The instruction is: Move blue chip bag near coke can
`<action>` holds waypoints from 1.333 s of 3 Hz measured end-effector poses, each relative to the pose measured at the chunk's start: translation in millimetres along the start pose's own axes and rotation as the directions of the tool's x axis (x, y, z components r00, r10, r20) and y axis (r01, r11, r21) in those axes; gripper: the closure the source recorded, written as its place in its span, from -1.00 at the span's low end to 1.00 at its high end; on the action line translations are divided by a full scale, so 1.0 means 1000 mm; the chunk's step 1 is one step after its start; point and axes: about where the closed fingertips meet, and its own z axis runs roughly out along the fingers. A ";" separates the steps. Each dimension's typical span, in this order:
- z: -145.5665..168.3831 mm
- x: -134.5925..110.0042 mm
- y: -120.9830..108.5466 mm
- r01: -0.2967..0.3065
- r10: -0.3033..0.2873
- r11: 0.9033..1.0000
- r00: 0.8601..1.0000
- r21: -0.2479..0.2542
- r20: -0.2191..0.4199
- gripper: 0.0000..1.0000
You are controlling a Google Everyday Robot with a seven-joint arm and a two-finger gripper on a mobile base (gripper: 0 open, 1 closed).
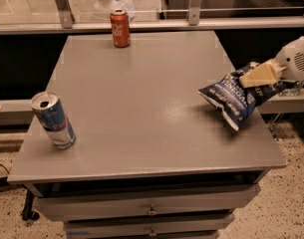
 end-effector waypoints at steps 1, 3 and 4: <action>-0.034 -0.024 -0.010 -0.079 0.068 0.988 0.994 0.135 0.086 1.00; -0.034 -0.037 -0.008 -0.114 0.097 0.984 0.987 0.135 0.129 1.00; -0.018 -0.076 -0.012 -0.166 0.135 0.978 0.967 0.129 0.216 1.00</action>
Offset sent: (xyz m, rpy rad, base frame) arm 0.0052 -0.0127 0.0327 0.0006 -0.0657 -0.1313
